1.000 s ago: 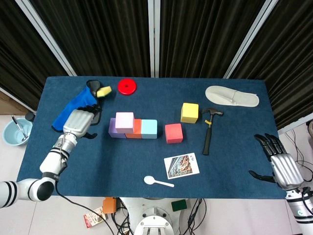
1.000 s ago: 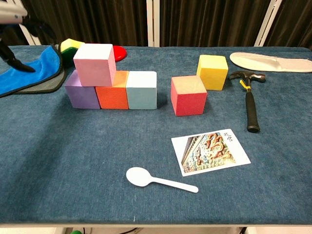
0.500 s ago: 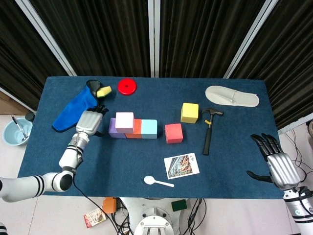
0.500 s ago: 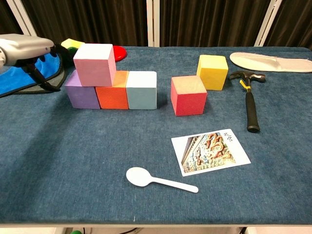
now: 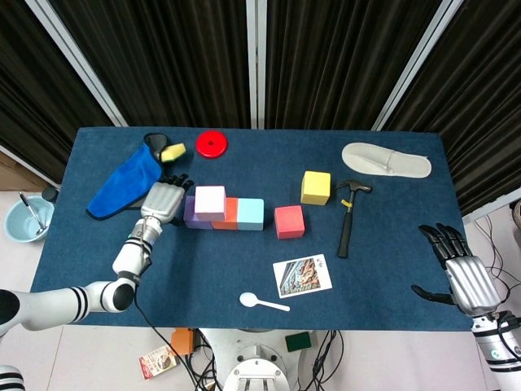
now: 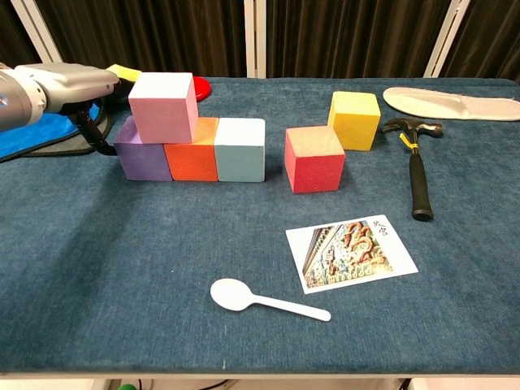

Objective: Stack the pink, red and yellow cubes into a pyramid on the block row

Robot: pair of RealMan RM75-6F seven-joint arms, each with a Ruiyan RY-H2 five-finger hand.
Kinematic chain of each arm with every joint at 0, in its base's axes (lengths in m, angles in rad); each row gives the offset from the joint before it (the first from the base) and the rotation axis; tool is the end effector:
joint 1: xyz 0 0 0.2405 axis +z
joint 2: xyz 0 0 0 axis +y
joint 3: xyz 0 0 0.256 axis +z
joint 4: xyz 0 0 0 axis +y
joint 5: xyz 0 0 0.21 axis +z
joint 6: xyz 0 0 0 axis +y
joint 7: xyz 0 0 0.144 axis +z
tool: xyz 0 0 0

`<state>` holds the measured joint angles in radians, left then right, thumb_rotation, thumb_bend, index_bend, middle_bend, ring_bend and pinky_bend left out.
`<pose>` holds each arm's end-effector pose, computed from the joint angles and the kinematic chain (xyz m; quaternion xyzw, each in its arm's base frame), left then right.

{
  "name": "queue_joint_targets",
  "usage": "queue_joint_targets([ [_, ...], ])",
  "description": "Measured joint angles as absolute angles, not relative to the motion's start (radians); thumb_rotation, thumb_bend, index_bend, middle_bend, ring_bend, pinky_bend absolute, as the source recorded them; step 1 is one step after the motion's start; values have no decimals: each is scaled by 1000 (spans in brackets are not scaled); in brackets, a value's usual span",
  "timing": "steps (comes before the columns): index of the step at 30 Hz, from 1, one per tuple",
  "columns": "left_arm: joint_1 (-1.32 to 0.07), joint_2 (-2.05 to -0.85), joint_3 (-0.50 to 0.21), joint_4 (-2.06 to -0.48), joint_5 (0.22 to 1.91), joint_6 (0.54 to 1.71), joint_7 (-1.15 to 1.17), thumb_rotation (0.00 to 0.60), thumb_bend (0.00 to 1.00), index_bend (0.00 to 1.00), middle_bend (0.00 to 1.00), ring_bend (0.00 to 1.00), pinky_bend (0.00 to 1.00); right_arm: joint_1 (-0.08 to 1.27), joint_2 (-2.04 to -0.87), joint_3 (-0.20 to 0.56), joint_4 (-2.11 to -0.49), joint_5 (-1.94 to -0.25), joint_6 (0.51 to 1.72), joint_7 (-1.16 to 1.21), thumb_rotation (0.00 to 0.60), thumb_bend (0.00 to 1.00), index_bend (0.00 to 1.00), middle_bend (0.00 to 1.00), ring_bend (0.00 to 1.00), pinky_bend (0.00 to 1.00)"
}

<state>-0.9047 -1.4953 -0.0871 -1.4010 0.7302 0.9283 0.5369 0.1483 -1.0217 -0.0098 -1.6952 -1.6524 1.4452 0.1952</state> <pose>-0.1741 0.3846 0.0010 -0.7463 -0.3704 -0.2494 0.4936 -0.2784 -0.1833 0.1604 0.6332 -0.4205 0.4437 0.4746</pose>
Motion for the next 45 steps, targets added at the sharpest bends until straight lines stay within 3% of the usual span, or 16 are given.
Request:
queue_joint_targets([
  [11, -866, -1435, -97, -1470, 743, 994, 545, 559, 158, 162, 82, 125, 230, 198, -1009, -4, -1701, -1646, 1357, 191, 600, 83, 0, 72, 0, 39],
  [21, -772, -1301, -98, -1640, 824, 1122, 515, 569, 157, 162, 82, 125, 231, 446, -1010, 94, -1748, -1545, 1016, 71, 600, 95, 1, 110, 0, 40],
  [26, -752, -1262, -92, -1687, 841, 1119, 516, 573, 158, 163, 82, 124, 220, 603, -1085, 161, -1734, -1391, 830, -36, 600, 94, 77, 139, 0, 40],
  [31, -737, -1241, -94, -1709, 862, 1105, 491, 570, 158, 163, 82, 125, 219, 736, -1201, 201, -1666, -1225, 710, -144, 600, 92, 85, 139, 0, 40],
  [37, -728, -1240, -98, -1700, 871, 1079, 466, 569, 158, 162, 82, 125, 217, 852, -1328, 210, -1552, -1090, 641, -237, 600, 116, 139, 140, 0, 40],
  [45, -715, -1235, -101, -1684, 883, 1048, 427, 567, 157, 163, 71, 108, 209, 929, -1414, 192, -1454, -995, 608, -286, 600, 131, 177, 156, 0, 40],
])
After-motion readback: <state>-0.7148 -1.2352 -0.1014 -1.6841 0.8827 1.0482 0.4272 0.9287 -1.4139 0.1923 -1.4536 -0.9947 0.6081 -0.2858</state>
